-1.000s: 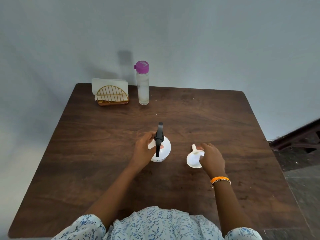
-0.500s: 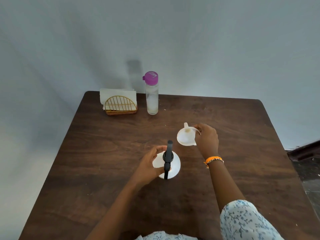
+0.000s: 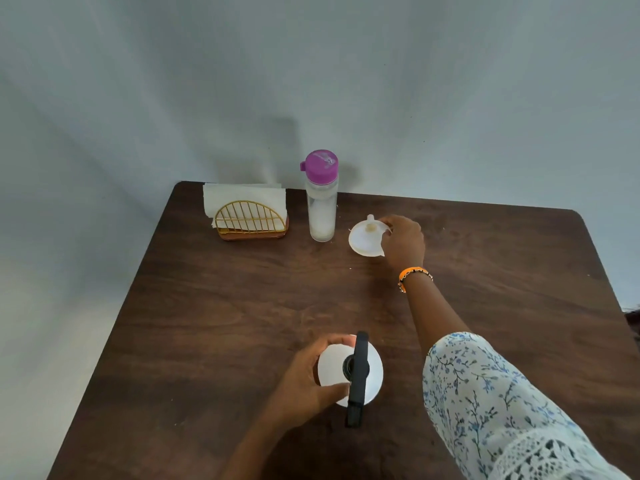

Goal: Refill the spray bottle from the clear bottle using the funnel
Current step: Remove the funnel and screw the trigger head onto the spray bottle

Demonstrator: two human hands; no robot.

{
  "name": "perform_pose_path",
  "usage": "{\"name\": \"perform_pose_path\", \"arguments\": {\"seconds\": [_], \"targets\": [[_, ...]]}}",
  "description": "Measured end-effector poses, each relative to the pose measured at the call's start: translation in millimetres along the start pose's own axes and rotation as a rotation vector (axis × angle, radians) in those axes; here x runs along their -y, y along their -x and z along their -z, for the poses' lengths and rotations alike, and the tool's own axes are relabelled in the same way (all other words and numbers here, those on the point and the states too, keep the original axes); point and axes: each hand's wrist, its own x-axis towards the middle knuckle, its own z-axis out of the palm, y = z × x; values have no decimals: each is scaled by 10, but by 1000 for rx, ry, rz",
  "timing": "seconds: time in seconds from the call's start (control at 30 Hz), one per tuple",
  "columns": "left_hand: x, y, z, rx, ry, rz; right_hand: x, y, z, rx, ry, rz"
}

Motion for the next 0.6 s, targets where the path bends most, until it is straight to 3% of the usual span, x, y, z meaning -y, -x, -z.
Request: {"name": "perform_pose_path", "arguments": {"seconds": [0.37,0.6], "targets": [[38,2,-8,-43,-2,-5,-48,-46,-89,-2,41,73],[-32,26,-92,-71,-51,-54,1,542,40,-116,-83,44]]}}
